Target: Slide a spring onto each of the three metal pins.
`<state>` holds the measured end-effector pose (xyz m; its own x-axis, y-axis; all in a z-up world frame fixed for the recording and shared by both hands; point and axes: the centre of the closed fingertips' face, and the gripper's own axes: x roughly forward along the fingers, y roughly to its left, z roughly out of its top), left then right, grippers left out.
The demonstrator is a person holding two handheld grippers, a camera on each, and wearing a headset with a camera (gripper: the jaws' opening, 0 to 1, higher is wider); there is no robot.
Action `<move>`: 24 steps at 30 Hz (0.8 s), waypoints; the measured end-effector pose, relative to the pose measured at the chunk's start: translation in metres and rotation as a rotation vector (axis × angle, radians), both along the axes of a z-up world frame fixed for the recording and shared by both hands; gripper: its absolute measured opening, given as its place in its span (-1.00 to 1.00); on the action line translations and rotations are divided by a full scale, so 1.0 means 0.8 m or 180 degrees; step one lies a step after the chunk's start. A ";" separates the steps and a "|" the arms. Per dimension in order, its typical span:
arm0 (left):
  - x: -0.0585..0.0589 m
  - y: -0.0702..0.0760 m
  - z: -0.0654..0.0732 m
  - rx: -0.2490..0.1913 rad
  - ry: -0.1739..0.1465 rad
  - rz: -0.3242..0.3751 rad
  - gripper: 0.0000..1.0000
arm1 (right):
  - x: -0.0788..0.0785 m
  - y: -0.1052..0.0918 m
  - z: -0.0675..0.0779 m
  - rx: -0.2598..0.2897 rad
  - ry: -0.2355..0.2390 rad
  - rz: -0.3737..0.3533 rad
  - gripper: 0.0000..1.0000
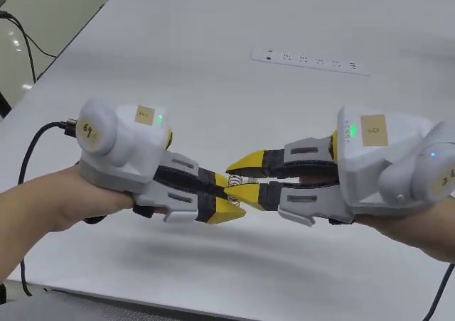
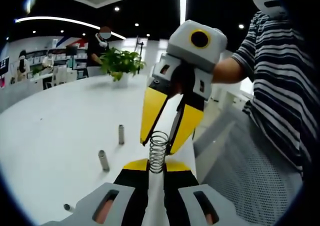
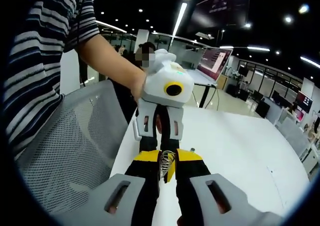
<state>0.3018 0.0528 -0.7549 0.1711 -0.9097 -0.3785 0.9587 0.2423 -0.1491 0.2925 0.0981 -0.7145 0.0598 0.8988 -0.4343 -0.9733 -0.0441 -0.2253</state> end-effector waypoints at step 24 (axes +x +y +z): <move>-0.001 0.007 0.004 -0.0050 0.0066 0.0093 -0.87 | 0.001 -0.003 0.001 -0.0005 0.0002 -0.0002 -0.86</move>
